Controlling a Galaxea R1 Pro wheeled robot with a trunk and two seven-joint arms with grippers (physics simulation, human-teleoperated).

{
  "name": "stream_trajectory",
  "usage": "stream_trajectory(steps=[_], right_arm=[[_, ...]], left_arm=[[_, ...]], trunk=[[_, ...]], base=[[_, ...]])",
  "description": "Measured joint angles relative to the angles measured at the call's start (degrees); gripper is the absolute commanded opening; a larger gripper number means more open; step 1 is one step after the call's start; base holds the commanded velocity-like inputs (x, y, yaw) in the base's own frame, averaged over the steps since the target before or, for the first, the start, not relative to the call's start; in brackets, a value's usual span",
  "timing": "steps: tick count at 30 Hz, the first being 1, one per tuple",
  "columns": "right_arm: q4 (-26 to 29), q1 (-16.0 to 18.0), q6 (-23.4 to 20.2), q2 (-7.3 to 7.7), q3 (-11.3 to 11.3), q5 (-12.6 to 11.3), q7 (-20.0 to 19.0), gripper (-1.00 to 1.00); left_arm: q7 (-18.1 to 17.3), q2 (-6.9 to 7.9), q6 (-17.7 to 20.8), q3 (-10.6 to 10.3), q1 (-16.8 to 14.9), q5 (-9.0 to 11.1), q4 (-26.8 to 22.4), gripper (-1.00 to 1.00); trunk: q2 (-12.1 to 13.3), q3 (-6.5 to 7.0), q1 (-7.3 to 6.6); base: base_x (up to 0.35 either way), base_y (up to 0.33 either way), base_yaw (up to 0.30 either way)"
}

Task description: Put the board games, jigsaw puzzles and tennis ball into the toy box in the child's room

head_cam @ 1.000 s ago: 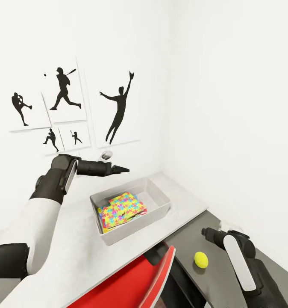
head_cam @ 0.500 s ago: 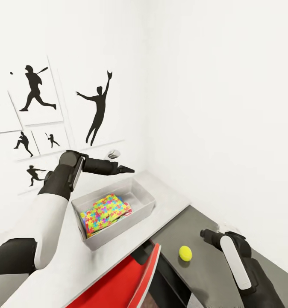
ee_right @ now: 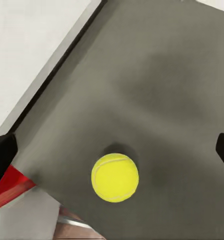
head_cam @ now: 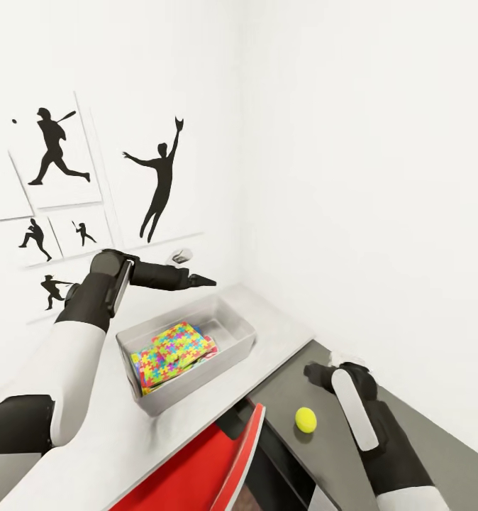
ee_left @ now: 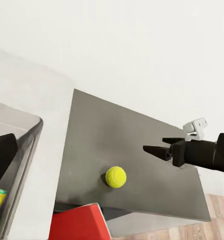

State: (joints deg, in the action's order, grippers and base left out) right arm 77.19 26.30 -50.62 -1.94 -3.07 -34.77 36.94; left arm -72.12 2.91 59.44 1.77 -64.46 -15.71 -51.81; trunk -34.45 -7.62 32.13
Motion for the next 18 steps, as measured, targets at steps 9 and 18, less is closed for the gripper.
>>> stream_trajectory(steps=[9,18], right_arm=[[-22.7,16.1,0.1,-3.55,-3.0,-0.1,3.9,1.0],[-35.9,21.1,1.1,-3.49,-2.9,-0.5,3.8,1.0]], left_arm=[[-0.1,1.1,0.0,0.1,0.0,0.1,0.0,1.0],[-0.1,1.58,0.1,0.4,-0.1,0.2,0.0,1.0]], trunk=[[0.0,0.0,0.0],[0.0,0.0,0.0]], base=[[0.0,0.0,0.0],[0.0,0.0,0.0]])
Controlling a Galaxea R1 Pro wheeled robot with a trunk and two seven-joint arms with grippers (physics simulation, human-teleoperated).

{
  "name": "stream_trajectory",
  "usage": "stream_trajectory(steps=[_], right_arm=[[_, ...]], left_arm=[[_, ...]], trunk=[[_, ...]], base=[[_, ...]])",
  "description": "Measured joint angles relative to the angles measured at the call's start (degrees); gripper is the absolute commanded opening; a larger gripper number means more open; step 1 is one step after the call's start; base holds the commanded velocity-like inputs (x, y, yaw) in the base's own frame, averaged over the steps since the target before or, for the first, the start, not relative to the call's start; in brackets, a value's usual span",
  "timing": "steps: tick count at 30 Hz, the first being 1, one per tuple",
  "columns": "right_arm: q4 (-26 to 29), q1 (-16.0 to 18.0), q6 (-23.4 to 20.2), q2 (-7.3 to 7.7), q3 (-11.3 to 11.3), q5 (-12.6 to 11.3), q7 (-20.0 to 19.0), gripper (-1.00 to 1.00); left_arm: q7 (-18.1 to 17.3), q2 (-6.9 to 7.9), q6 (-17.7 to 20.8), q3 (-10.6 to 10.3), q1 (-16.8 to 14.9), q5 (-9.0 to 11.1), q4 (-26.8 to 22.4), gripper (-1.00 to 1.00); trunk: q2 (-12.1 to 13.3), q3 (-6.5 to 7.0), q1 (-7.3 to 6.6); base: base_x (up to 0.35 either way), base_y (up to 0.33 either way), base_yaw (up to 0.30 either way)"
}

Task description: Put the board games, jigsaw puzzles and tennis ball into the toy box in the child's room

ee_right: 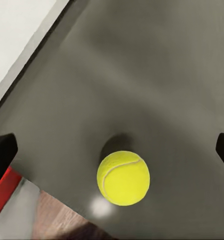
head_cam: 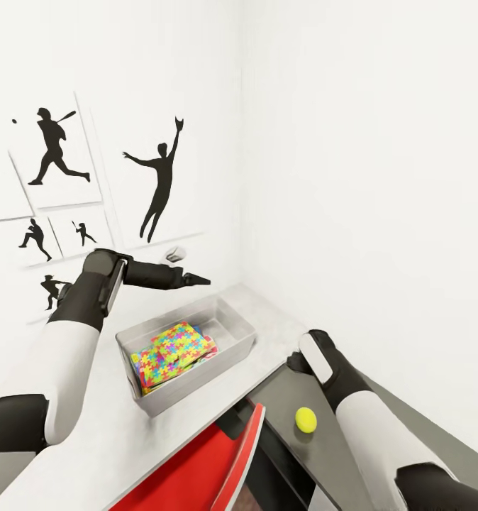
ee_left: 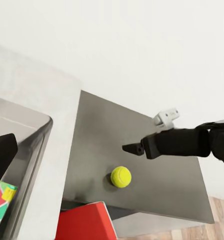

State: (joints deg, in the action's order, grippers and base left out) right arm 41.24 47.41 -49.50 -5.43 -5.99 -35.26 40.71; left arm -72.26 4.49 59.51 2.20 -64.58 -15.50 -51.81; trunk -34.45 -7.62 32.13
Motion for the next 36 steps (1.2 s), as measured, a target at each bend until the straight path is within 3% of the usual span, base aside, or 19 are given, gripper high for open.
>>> stream_trajectory(steps=[9,14,18,28,36], right_arm=[[-9.8,0.3,5.6,1.35,0.1,0.0,-1.2,1.0],[-10.9,0.3,7.5,1.97,-0.3,0.4,-4.1,1.0],[-11.2,0.3,8.1,2.02,-0.5,0.7,-5.8,1.0],[-11.5,0.3,8.3,1.86,-0.6,0.8,-6.3,1.0],[-11.6,0.2,8.3,1.94,-0.7,0.8,-6.3,1.0]], left_arm=[[-0.1,0.36,0.0,0.2,-1.4,0.2,0.0,1.0],[-0.1,0.42,0.0,0.5,-1.6,0.2,0.0,1.0],[-0.1,1.16,0.0,0.9,-3.6,0.2,0.0,1.0],[-0.2,3.52,0.0,4.0,-6.7,0.3,0.2,1.0],[-0.2,3.86,0.0,4.6,-7.6,0.4,0.2,1.0]], trunk=[[0.0,0.0,0.0],[0.0,0.0,0.0],[0.0,0.0,0.0],[0.0,-0.32,0.0],[0.0,-1.03,0.0]], base=[[0.0,0.0,0.0],[0.0,0.0,0.0],[0.0,0.0,0.0],[0.0,0.0,0.0],[0.0,0.0,0.0]])
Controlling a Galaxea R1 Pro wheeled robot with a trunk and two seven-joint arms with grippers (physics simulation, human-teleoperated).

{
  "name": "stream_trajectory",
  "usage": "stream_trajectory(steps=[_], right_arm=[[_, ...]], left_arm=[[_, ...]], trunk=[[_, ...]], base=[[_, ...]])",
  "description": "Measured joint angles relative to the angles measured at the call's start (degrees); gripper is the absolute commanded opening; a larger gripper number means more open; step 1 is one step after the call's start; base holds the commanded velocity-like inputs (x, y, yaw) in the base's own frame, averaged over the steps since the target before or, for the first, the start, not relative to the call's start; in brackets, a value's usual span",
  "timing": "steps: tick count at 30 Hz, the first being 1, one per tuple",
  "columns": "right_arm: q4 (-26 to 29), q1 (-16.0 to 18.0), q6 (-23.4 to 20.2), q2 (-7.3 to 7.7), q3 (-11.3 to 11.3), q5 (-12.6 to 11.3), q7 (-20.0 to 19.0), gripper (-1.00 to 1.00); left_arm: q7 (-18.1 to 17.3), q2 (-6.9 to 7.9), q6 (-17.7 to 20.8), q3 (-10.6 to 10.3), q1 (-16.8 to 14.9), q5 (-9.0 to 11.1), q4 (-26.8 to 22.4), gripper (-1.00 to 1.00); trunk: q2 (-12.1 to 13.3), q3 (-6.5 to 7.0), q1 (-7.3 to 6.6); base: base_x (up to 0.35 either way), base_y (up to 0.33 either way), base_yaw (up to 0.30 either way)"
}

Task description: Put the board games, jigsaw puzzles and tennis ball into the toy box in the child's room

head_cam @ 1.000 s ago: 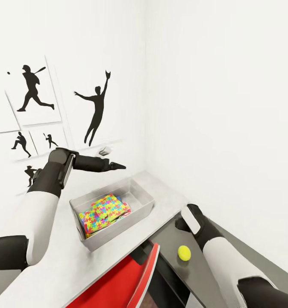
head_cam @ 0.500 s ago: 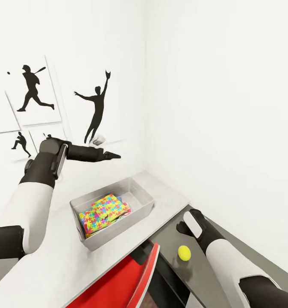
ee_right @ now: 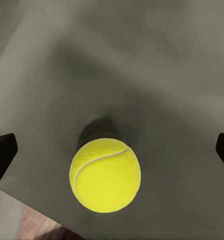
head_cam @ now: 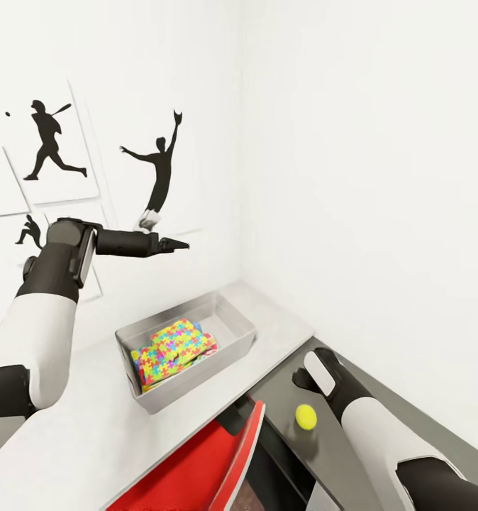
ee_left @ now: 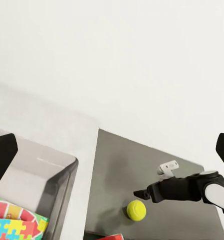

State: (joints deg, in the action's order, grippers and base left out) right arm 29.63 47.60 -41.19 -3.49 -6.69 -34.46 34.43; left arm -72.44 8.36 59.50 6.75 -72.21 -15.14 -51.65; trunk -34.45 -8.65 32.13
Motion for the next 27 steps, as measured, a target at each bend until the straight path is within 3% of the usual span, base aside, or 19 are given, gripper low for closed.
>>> stream_trajectory(steps=[8,22,27], right_arm=[[-0.1,0.0,0.0,0.16,0.1,-0.1,0.0,1.0],[-0.2,0.0,0.0,0.2,0.2,-0.1,0.0,1.0],[-0.2,-0.1,0.1,0.18,0.2,-0.1,0.0,1.0]], left_arm=[[-0.5,0.12,0.0,0.0,-1.2,0.0,0.0,1.0],[-8.5,0.09,-0.1,-0.7,-1.3,-0.3,-0.5,1.0],[-12.3,0.09,-0.1,-1.7,-1.3,-0.3,-2.9,1.0]], trunk=[[0.0,-0.75,0.0],[0.0,-2.07,0.0],[0.0,-2.54,0.0]], base=[[0.0,0.0,0.0],[0.0,0.0,0.0],[0.0,0.0,0.0]])
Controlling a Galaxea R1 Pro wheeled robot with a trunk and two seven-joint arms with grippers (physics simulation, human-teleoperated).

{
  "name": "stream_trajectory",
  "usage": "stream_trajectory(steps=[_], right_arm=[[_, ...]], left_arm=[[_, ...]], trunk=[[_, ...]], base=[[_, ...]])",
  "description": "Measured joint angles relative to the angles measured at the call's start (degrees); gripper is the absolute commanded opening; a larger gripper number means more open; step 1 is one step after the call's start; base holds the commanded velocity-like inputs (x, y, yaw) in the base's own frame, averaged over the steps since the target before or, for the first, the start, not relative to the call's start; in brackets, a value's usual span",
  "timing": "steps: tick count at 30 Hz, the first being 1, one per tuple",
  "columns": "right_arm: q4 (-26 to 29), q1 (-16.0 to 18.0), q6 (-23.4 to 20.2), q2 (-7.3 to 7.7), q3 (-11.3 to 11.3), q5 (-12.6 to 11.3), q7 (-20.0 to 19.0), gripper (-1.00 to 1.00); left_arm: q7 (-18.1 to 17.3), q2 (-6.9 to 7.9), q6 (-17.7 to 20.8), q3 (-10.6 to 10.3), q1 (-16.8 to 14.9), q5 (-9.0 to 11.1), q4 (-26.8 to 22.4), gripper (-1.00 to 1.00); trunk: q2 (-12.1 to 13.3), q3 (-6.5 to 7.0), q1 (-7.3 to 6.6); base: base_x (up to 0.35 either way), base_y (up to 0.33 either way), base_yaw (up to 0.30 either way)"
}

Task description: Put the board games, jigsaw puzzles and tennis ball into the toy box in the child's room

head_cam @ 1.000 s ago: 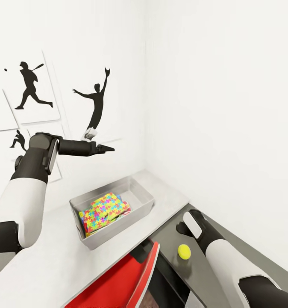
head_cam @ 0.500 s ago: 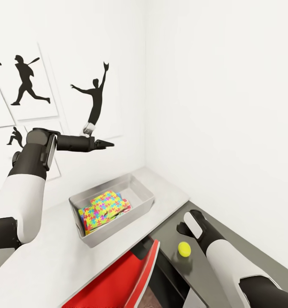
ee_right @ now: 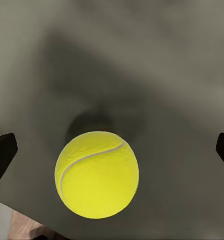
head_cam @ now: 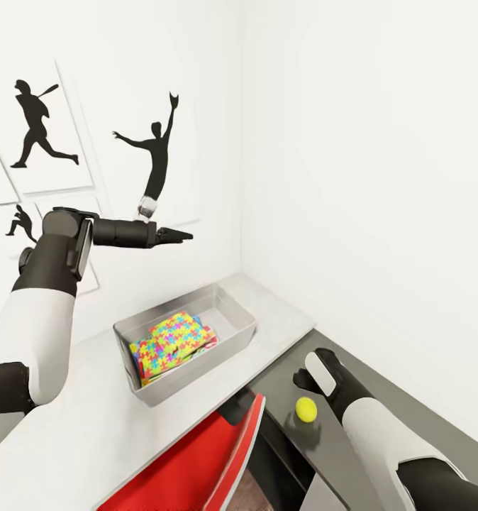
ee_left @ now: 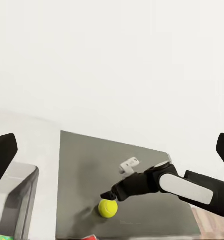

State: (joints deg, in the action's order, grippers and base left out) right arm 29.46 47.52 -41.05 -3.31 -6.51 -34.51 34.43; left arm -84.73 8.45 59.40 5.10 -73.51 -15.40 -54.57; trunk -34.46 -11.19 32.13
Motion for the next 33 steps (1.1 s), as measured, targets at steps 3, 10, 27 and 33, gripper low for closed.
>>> stream_trajectory(steps=[3,10,27,33], right_arm=[[0.0,0.0,0.1,-0.08,0.0,0.0,0.0,1.0],[0.0,-0.1,0.1,-0.04,-0.1,0.0,0.0,1.0],[-0.1,-0.4,-0.4,-0.58,-0.1,-0.3,-0.1,1.0],[-0.1,-0.5,-0.7,-0.81,-0.2,-0.4,-0.1,1.0]], left_arm=[[-3.0,0.02,0.0,-1.8,0.0,0.0,-2.2,1.0],[-4.8,0.25,0.0,-5.6,0.0,0.3,-4.1,1.0],[-4.7,0.3,0.0,-6.1,0.0,0.9,-6.1,1.0],[-4.7,0.31,0.0,-6.1,0.0,0.8,-6.1,1.0]], trunk=[[0.0,-0.28,0.0],[0.0,-0.94,0.0],[0.0,-2.55,0.0],[0.0,-2.89,0.0]], base=[[0.0,0.0,0.0],[0.0,0.0,0.0],[0.0,0.0,0.009],[0.0,0.0,0.029]])
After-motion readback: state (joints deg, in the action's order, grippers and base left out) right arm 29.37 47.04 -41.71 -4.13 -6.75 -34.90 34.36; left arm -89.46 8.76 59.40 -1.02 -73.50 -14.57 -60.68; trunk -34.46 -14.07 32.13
